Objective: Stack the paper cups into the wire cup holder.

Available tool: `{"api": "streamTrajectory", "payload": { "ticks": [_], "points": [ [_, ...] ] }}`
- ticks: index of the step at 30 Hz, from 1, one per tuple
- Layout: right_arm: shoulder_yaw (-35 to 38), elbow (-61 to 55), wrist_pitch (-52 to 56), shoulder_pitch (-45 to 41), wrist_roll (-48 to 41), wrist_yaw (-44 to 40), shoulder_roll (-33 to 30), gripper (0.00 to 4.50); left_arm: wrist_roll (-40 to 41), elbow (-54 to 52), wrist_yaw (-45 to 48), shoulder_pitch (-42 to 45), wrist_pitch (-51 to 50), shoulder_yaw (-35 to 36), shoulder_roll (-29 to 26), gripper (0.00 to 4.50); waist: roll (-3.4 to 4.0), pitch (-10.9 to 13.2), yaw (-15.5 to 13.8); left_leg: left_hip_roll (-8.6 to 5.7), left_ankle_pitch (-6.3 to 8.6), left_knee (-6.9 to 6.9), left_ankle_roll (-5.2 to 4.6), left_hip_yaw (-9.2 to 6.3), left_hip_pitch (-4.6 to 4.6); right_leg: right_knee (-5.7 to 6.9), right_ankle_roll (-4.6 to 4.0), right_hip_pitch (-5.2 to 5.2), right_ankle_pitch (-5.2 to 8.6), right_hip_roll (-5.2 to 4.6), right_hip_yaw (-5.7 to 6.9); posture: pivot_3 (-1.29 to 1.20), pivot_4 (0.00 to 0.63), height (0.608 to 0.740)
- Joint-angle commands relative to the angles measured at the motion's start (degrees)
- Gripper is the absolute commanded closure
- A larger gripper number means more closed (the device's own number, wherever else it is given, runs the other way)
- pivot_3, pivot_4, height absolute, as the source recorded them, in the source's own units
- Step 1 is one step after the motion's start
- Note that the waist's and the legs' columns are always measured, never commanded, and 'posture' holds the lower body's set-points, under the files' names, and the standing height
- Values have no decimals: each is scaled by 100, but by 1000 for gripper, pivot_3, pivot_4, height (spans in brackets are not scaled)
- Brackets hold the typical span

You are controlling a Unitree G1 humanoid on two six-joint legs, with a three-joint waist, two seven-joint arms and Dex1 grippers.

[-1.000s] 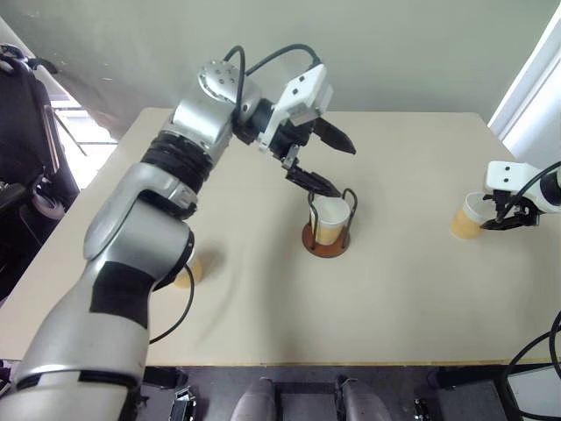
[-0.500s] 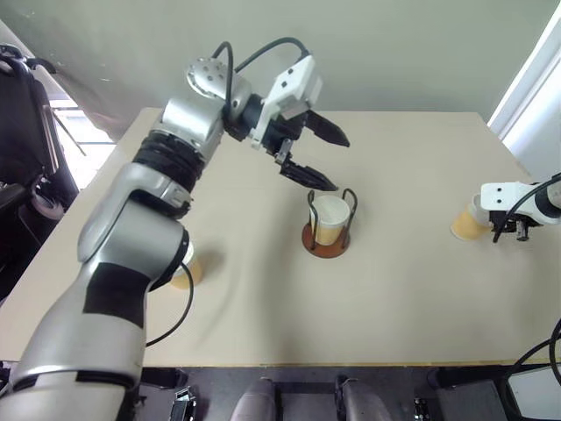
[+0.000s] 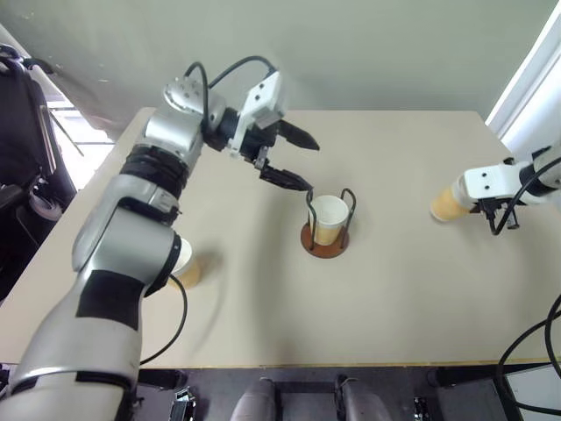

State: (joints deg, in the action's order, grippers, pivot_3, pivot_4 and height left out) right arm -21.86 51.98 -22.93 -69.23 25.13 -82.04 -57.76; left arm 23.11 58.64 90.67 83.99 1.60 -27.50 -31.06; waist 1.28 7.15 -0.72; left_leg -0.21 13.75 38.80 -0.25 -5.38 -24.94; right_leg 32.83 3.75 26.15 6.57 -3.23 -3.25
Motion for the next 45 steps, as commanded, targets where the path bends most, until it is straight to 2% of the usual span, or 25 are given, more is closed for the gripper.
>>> {"api": "streamTrajectory", "payload": {
  "ticks": [1,6,13,27,36,45],
  "points": [
    [341,-1163,382,-10,-510,-496,-76,4469,-90,118,183,-71,119,341,-109,0,0,0,1,0,0,-2,1,0,-1,0,-2,0,2,1,1,0,150,740],
    [398,-2276,899,-38,-747,-766,-12,4469,-339,422,183,-181,235,733,-70,0,0,0,-7,-1,0,-7,2,-2,-1,-1,-16,1,11,1,3,0,150,740],
    [364,-3178,1412,-352,-834,-879,309,4469,-724,742,183,-398,544,1035,-133,0,0,0,14,-1,-1,-11,4,1,0,7,-20,11,14,1,1,0,150,740],
    [192,-4250,2189,-542,-991,-1010,1113,4469,-1550,1287,182,-700,1436,1767,-104,0,0,0,27,2,-6,-28,10,-1,-3,14,-31,29,20,7,1,0,150,740],
    [-95,-4969,2634,-418,-1282,-1046,1086,4469,-1834,1375,183,-780,1608,1910,-49,0,-1,-1,28,4,-13,-44,20,-6,-2,20,-41,37,26,8,2,0,150,740],
    [-233,-5138,2707,-138,-1230,-1008,1264,4469,-1968,1394,183,-790,1653,2050,29,0,-5,-3,38,5,-18,-47,24,-3,1,32,-45,41,26,16,3,0,150,740]
  ]
}}
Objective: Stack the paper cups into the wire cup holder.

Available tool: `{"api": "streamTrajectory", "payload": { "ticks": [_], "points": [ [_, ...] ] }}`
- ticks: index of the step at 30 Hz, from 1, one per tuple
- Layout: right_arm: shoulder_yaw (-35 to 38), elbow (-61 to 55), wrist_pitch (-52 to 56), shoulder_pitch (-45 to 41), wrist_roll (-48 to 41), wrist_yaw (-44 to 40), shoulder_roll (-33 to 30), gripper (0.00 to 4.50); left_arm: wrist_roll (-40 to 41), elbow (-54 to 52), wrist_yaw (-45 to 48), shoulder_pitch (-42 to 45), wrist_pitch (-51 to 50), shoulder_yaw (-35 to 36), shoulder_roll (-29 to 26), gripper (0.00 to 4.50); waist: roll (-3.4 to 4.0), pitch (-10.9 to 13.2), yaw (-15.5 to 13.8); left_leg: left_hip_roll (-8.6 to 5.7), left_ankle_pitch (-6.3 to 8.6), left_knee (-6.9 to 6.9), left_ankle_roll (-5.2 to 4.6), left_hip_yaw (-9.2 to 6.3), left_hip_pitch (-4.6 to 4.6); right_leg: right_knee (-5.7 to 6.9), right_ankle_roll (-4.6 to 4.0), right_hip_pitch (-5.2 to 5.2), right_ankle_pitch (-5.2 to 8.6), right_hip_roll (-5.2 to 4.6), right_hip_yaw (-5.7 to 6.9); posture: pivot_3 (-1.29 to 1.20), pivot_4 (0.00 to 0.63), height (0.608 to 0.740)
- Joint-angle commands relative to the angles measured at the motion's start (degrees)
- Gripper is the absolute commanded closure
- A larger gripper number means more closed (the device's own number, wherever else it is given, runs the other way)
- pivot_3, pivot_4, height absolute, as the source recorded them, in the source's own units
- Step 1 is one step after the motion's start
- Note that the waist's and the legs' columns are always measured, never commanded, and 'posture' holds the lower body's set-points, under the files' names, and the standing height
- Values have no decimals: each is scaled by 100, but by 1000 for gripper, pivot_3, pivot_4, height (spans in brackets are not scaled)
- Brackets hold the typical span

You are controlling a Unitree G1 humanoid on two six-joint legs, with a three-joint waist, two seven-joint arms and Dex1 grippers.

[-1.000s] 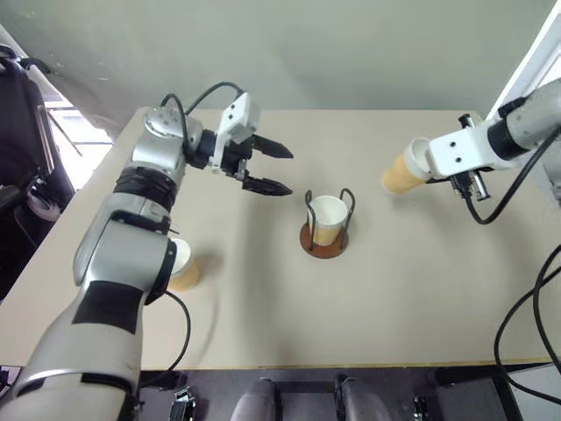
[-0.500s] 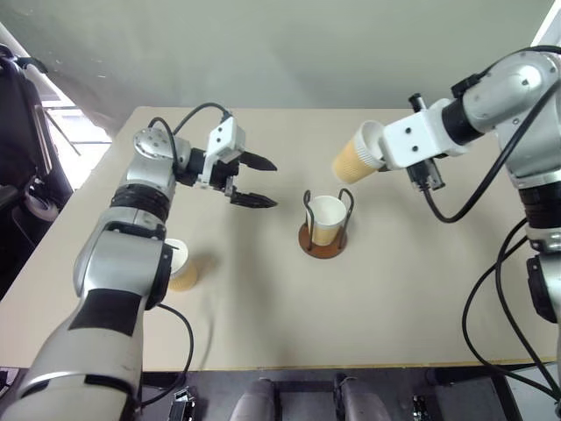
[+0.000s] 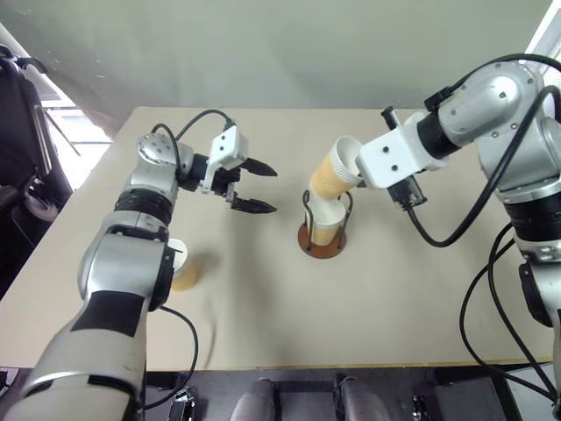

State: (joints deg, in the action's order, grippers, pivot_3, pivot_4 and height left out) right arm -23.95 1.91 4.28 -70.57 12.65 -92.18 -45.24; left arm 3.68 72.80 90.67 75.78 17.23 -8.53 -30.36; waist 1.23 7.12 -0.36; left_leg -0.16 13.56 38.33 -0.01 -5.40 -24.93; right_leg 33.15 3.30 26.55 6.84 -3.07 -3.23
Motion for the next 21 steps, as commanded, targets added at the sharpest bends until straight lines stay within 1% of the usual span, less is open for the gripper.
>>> {"api": "streamTrajectory", "payload": {
  "ticks": [1,16,21],
  "points": [
    [-32,-119,-32,16,24,11,35,4469,-42,-20,183,31,94,176,-48,0,0,0,-1,0,0,-1,1,1,0,2,0,2,0,-4,1,0,150,740],
    [-139,192,-464,-1,177,92,161,4469,-52,-113,183,54,58,182,-140,0,-1,-1,16,4,-7,2,4,-2,-2,22,-7,14,-3,-8,-4,0,150,740],
    [-178,170,-612,55,253,83,163,4469,-48,-128,183,75,52,157,-135,0,-2,-1,19,-1,-8,1,4,5,-1,30,-8,19,-2,5,2,0,150,740]
  ]
}}
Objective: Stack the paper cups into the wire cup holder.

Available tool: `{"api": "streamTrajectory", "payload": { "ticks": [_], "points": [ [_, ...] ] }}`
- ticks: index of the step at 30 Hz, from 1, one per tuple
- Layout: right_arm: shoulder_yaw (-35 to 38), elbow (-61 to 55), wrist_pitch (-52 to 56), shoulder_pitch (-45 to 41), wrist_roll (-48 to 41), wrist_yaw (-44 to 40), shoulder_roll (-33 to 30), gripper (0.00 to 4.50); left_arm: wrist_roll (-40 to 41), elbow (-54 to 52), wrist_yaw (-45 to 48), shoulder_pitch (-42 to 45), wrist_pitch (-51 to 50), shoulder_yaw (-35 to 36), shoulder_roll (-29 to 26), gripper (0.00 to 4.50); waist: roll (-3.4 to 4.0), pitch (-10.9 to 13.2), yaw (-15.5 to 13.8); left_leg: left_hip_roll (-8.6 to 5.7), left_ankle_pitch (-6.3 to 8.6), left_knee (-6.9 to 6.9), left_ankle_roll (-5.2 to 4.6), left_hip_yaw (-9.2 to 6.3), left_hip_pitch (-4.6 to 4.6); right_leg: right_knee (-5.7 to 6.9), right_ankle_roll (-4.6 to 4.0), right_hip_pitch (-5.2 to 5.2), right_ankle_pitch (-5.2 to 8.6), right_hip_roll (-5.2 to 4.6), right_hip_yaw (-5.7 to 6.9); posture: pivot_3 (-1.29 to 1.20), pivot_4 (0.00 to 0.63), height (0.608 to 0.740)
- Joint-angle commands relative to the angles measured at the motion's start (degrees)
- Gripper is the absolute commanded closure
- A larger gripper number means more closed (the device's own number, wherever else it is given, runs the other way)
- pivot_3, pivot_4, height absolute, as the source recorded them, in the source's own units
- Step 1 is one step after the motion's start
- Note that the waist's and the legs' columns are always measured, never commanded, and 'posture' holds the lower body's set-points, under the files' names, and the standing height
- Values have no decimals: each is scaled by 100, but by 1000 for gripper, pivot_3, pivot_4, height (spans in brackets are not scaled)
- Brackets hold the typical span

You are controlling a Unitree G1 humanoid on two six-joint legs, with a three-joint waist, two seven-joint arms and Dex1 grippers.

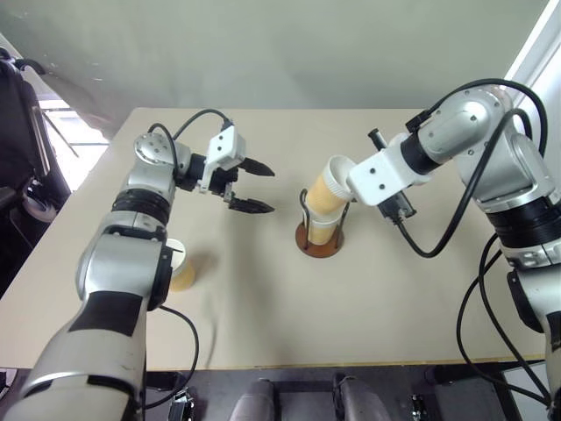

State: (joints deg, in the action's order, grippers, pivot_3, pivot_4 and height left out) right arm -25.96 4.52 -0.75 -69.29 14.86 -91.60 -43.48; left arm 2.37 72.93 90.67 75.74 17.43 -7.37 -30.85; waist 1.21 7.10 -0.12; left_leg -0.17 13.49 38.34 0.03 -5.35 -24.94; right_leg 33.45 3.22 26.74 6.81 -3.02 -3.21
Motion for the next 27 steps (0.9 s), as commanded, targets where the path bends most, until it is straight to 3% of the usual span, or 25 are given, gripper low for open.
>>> {"api": "streamTrajectory", "payload": {
  "ticks": [1,6,16,27],
  "points": [
    [16,-82,-134,-73,50,27,-8,4469,86,-143,183,81,29,38,-83,0,0,0,0,5,0,2,0,-5,-1,1,0,0,0,-10,-5,0,150,740],
    [1,-53,-221,-75,111,32,17,4469,322,-256,183,14,-37,-70,-31,0,-1,-1,2,1,-1,4,1,-2,-1,7,-1,2,0,-4,-3,0,150,740],
    [8,-64,-200,-55,107,11,92,4469,1615,-1076,183,-360,-170,-1314,-382,0,-1,-1,7,5,-2,17,2,-6,-2,26,-2,6,0,-5,-4,0,150,740],
    [-29,151,-355,-118,234,81,174,4469,2594,-1724,183,-396,-465,-2098,-703,0,-1,0,6,2,-4,40,6,-6,-1,47,-5,2,0,-8,-5,0,150,740]
  ]
}}
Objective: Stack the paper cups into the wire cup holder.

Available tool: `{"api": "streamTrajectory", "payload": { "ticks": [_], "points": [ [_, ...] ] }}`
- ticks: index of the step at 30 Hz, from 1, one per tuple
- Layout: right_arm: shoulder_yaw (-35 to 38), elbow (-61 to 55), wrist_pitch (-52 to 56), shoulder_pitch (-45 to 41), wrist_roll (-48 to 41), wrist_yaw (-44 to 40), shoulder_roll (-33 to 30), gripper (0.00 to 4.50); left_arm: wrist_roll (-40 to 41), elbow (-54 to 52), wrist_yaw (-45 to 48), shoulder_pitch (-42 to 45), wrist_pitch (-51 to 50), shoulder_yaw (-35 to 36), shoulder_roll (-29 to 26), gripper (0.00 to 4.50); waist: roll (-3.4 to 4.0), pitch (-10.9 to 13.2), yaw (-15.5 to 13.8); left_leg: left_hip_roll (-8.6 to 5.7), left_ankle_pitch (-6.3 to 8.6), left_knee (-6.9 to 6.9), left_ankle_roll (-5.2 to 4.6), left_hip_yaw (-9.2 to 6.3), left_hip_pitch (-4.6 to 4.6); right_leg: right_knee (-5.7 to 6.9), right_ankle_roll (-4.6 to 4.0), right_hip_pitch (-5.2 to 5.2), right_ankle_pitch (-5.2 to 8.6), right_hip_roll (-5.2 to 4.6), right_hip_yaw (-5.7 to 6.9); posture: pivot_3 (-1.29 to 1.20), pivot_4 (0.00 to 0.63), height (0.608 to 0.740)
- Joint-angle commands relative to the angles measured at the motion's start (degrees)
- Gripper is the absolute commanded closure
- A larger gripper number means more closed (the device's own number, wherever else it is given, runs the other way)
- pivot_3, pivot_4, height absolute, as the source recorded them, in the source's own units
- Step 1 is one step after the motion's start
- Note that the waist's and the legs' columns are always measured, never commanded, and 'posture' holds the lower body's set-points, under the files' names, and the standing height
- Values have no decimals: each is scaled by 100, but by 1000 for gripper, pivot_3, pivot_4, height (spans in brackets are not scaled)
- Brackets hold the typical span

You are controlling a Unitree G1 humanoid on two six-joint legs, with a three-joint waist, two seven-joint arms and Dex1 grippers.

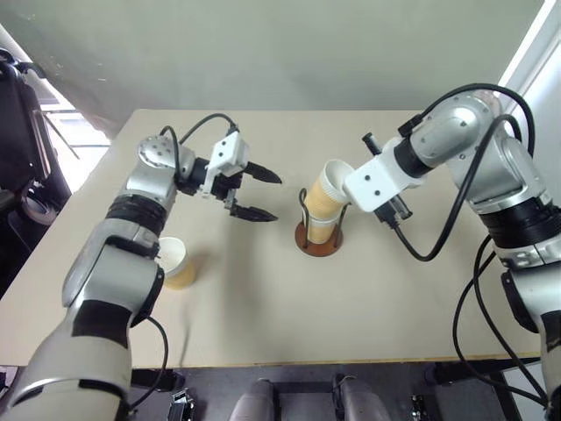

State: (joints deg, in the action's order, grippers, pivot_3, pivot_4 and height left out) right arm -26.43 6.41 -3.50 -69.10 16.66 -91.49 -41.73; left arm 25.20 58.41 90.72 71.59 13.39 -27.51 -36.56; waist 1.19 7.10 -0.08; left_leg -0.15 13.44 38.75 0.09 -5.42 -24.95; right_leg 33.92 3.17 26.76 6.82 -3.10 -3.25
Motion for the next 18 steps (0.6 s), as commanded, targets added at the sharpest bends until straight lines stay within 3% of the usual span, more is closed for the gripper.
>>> {"api": "streamTrajectory", "payload": {
  "ticks": [1,18],
  "points": [
    [18,-20,-94,-140,69,75,5,4469,372,-311,178,14,-70,-132,-154,0,0,0,2,0,0,0,0,0,0,0,0,0,0,1,1,0,150,740],
    [-2,293,-481,-184,370,189,38,4469,872,-305,178,-75,97,-571,-378,0,0,0,0,0,-1,-1,3,0,-1,-1,-1,0,1,1,1,0,150,740]
  ]
}}
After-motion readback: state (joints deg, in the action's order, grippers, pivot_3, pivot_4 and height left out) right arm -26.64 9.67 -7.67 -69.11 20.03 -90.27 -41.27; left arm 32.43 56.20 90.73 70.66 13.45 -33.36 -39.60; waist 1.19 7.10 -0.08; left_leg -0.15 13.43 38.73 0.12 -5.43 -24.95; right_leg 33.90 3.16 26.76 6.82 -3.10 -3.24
